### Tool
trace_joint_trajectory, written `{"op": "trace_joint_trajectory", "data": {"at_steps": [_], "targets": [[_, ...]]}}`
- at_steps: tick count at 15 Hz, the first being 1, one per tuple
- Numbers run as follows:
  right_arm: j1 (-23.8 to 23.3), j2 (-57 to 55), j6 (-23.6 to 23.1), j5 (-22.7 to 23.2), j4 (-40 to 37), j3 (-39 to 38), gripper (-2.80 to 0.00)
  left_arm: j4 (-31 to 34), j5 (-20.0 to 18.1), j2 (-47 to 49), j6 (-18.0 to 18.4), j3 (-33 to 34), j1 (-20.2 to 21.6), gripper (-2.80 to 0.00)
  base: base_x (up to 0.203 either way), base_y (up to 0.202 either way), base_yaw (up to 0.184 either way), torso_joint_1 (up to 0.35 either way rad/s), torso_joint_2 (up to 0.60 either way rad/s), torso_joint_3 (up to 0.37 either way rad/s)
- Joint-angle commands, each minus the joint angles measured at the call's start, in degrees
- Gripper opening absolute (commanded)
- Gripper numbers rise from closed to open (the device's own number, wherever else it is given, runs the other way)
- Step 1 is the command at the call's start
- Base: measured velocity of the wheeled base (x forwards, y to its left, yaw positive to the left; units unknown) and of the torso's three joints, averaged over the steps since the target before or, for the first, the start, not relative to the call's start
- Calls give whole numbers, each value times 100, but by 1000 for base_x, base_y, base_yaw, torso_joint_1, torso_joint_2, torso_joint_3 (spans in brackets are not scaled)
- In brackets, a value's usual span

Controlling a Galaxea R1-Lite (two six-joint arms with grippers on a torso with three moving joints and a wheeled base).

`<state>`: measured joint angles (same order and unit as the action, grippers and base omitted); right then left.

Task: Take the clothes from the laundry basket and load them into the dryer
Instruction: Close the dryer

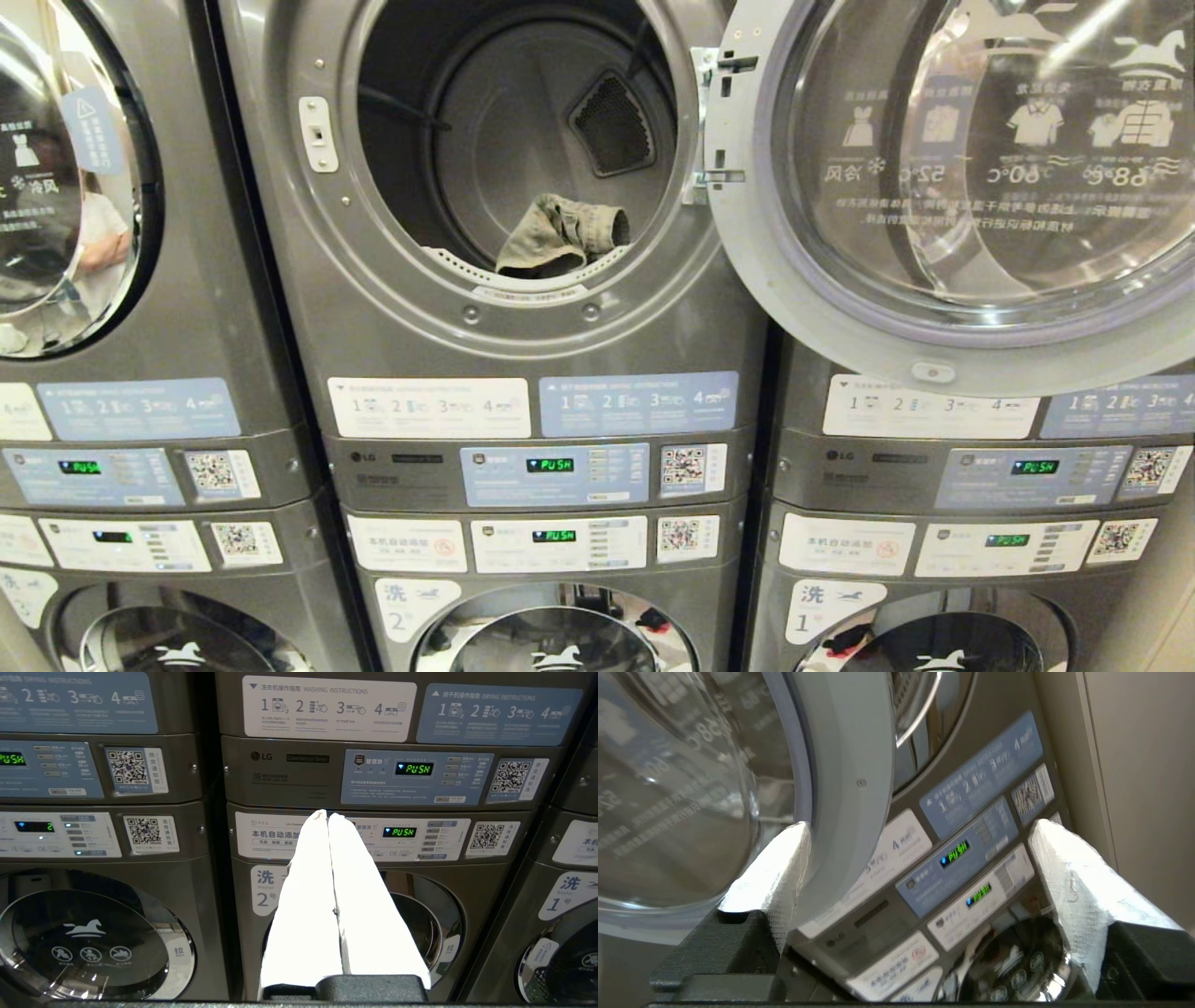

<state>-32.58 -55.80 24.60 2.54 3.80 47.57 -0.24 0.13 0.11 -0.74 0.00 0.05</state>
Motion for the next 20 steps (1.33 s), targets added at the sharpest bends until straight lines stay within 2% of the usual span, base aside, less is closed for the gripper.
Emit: {"op": "trace_joint_trajectory", "data": {"at_steps": [1, 3, 7, 10, 14, 16, 20], "targets": [[-100, 92, 1, 37, 302, -303, -280, -2, 4, -2, -5, 9, 4, -280, 0, 0, 0, 0, 0, 0], [-309, 66, 3, 114, 725, -599, -280, -2, 4, -2, -5, 9, 4, -280, 0, 0, 0, 0, 0, 0], [-1591, -318, 73, 932, 816, -667, -280, -2, 4, -2, -5, 9, 4, -280, 0, 0, 0, 0, 0, 0], [-2171, -937, 300, 1120, 944, -435, -280, -2, 4, -2, -5, 9, 4, -280, 0, 0, 0, 0, 0, 0], [-2313, -1603, 323, 1144, 1199, -344, -280, -2, 4, -2, -5, 6, 4, -280, 0, 0, 0, 0, 0, 0], [-2293, -2200, 311, 1194, 1655, -163, -280, -2, 4, -2, -5, 9, 4, -280, 0, 0, 0, 0, 0, 0], [-2186, -3268, 217, 2073, 2622, 303, -280, -2, 4, -2, -5, 7, 4, -280, 0, 0, 0, 0, 0, 0]]}}
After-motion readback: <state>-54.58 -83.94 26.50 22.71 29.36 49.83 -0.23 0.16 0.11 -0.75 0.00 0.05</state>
